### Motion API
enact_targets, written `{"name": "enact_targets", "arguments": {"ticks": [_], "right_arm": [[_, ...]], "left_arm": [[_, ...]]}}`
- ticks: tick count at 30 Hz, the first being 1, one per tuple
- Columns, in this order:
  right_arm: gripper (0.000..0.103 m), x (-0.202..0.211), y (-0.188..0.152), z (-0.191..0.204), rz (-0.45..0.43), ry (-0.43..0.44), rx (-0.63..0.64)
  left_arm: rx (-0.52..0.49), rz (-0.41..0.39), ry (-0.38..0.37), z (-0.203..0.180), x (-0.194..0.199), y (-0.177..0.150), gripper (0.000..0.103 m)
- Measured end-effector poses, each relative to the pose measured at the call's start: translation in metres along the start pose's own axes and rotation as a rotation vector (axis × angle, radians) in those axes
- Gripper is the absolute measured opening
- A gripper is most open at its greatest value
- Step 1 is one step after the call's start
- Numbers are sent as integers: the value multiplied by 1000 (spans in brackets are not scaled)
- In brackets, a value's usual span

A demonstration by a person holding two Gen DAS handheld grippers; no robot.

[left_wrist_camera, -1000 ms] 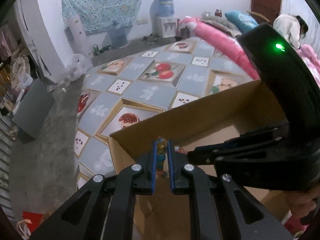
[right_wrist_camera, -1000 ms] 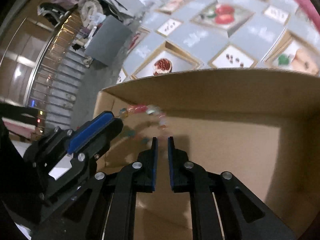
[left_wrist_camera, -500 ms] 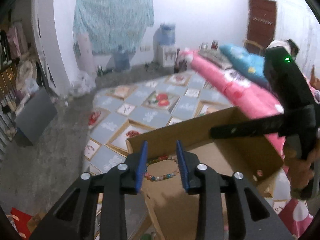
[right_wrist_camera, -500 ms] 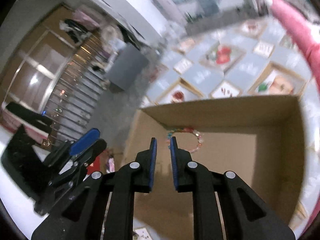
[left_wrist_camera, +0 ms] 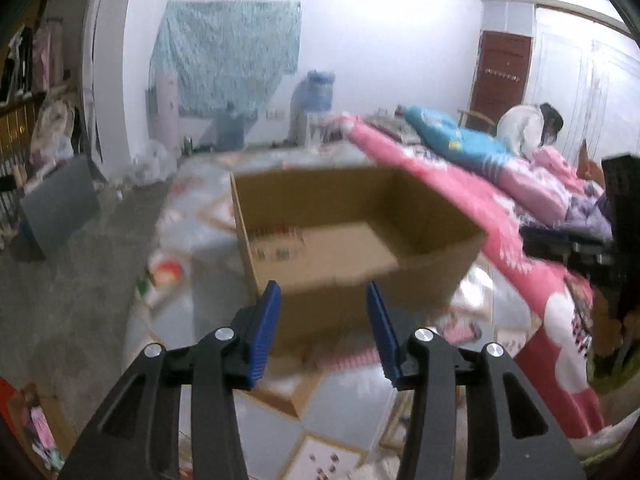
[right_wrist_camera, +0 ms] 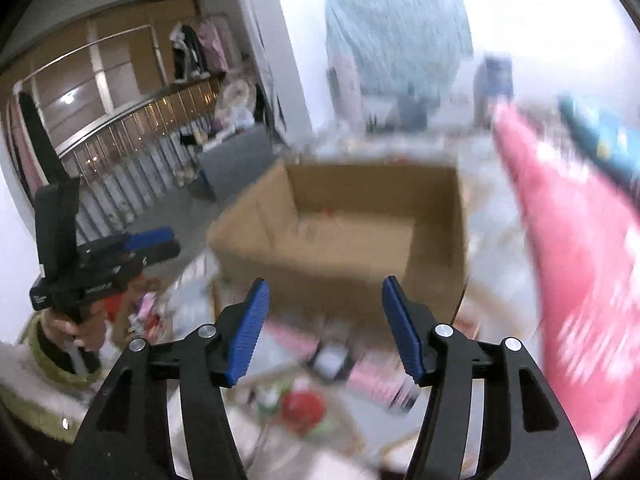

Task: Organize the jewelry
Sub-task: 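Move both tools back toward the pink smartwatch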

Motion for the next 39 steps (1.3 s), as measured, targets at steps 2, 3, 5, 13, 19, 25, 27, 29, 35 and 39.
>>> {"name": "enact_targets", "arguments": {"ticks": [2,3,5,13,19,25,27,29,35,39], "right_arm": [[56,-21,-27,-2,87,-11,-50],[56,-28,-36,-1,113,-23,-59],[56,-38,-52,3,154,-30,-72],[58,-52,-59,17,156,-53,-22],[59,-63,-60,8,164,-51,-24],[60,-61,-66,-1,171,-15,-23],[60,-60,-67,-4,171,-8,-19],[61,-59,-68,-7,173,-2,-17],[61,-60,-65,-11,158,1,-22],[61,-64,-64,-17,165,-6,-40]], "left_arm": [[6,37,22,0,-13,-17,43],[17,49,11,0,-20,-21,43],[30,86,2,-1,-36,-33,43],[-58,144,63,-15,-86,-39,43],[-88,157,93,-23,-109,-38,43],[-142,163,107,-32,-120,-42,43],[-142,170,107,-33,-125,-43,43],[-148,175,110,-34,-127,-45,43],[-154,197,109,-33,-132,-49,43],[-145,209,107,-34,-135,-52,43]]}}
Point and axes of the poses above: each gripper's, at about its wrist camera, not at the fingertips, and x roughly against the way its jaws point, z to its left, y to its top, the point moved 2 cm from there along -x, roughly the way its jaws point, and after that the axes turned 4 degrees about -y, right-handed, at the moved point
